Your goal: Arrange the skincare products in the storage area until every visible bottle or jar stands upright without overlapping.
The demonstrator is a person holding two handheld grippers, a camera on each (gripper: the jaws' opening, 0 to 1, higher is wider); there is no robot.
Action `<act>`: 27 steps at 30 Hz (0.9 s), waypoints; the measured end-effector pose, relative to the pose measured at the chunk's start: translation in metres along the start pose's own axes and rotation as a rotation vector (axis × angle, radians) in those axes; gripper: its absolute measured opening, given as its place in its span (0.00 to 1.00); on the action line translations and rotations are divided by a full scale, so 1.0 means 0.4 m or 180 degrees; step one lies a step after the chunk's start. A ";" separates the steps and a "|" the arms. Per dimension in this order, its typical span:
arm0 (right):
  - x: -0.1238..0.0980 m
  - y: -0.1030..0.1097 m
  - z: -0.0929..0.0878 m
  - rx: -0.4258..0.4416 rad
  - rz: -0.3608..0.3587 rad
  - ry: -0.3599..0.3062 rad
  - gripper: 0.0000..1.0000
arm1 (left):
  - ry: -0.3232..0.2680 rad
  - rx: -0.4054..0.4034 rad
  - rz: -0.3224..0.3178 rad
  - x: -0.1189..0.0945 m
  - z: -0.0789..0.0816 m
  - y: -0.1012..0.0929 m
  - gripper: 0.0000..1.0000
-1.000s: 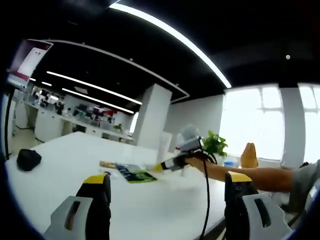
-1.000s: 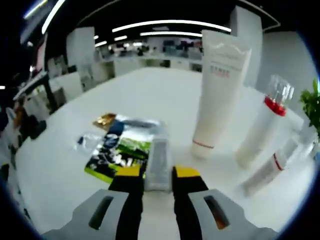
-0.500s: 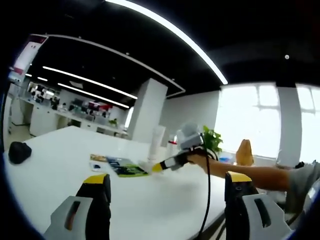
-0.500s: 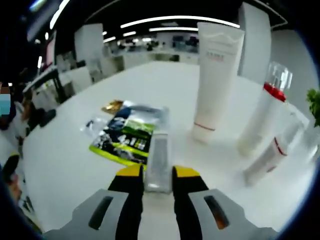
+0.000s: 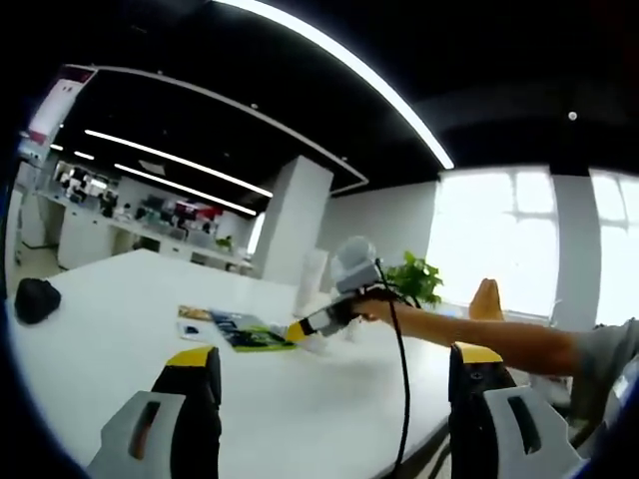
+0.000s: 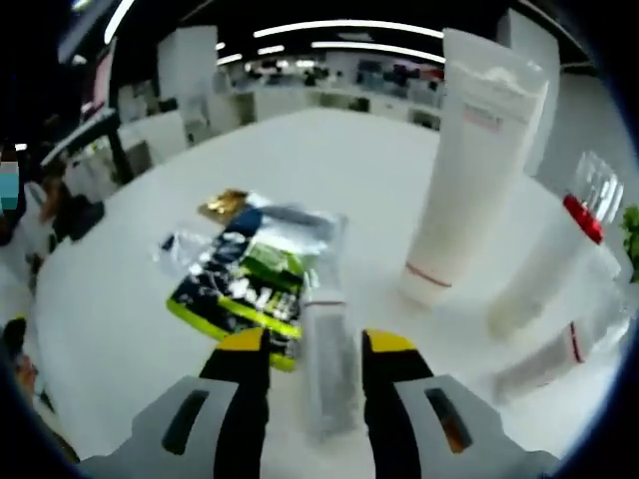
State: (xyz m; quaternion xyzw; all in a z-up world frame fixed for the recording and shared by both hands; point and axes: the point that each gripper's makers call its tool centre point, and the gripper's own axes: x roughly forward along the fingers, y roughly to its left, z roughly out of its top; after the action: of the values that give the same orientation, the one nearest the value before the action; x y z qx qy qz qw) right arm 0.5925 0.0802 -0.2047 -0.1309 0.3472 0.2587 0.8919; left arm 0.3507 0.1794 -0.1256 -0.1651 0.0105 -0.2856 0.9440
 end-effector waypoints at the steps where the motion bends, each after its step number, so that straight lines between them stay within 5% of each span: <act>1: 0.010 -0.004 0.003 0.0010 -0.0030 0.0021 0.34 | -0.0012 0.0008 0.0008 -0.003 0.005 0.002 0.97; 4: 0.035 -0.035 0.002 0.0099 -0.0214 0.0037 0.26 | -0.0070 0.0001 0.0008 -0.011 0.019 0.007 0.97; 12: 0.014 -0.041 -0.006 0.0330 -0.0160 -0.0053 0.22 | -0.0104 -0.0043 0.0016 -0.013 0.021 0.020 0.97; 17: -0.049 -0.010 0.029 0.0375 0.0116 -0.0549 0.21 | -0.0114 -0.0085 0.0012 -0.006 0.017 0.015 0.97; 22: -0.097 0.009 0.031 0.0483 0.0401 -0.0689 0.21 | -0.0100 -0.0094 0.0005 0.005 0.007 0.000 0.96; 27: -0.153 0.061 0.033 0.0853 0.1019 -0.0854 0.21 | -0.0022 -0.0169 -0.0090 0.040 -0.009 -0.012 0.96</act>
State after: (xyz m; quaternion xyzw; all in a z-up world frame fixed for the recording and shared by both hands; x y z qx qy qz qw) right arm 0.5479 0.0834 -0.1544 0.0807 0.2732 0.3635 0.8870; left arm 0.3610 0.1658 -0.1264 -0.1912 0.0125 -0.2980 0.9351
